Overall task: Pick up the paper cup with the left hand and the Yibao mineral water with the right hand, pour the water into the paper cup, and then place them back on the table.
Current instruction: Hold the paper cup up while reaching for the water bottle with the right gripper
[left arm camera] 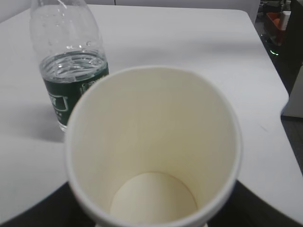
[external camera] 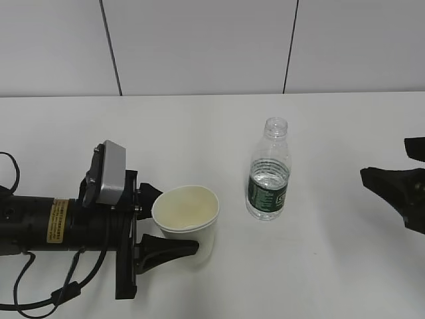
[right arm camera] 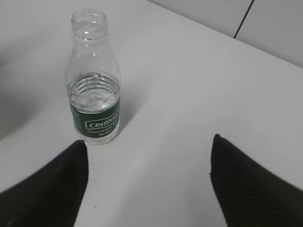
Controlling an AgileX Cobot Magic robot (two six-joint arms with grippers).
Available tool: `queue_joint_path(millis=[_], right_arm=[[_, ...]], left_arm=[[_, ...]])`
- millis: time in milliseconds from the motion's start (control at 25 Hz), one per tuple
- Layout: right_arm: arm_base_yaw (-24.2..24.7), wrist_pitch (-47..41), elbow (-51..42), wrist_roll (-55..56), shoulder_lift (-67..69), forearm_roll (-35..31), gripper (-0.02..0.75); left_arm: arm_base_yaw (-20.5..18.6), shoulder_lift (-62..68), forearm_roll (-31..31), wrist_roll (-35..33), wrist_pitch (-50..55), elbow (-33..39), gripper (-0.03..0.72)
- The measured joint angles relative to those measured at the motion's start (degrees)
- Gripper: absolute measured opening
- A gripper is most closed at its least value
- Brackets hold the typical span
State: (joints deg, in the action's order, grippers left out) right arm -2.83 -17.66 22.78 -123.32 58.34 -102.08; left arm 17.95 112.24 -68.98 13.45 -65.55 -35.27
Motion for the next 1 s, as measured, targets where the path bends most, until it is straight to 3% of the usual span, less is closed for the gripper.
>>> queue_joint_path(millis=[1000], right_arm=[[0.0, 0.0, 0.0, 0.0, 0.0, 0.0, 0.592]], left_arm=[[0.0, 0.0, 0.1, 0.0, 0.0, 0.0, 0.431]])
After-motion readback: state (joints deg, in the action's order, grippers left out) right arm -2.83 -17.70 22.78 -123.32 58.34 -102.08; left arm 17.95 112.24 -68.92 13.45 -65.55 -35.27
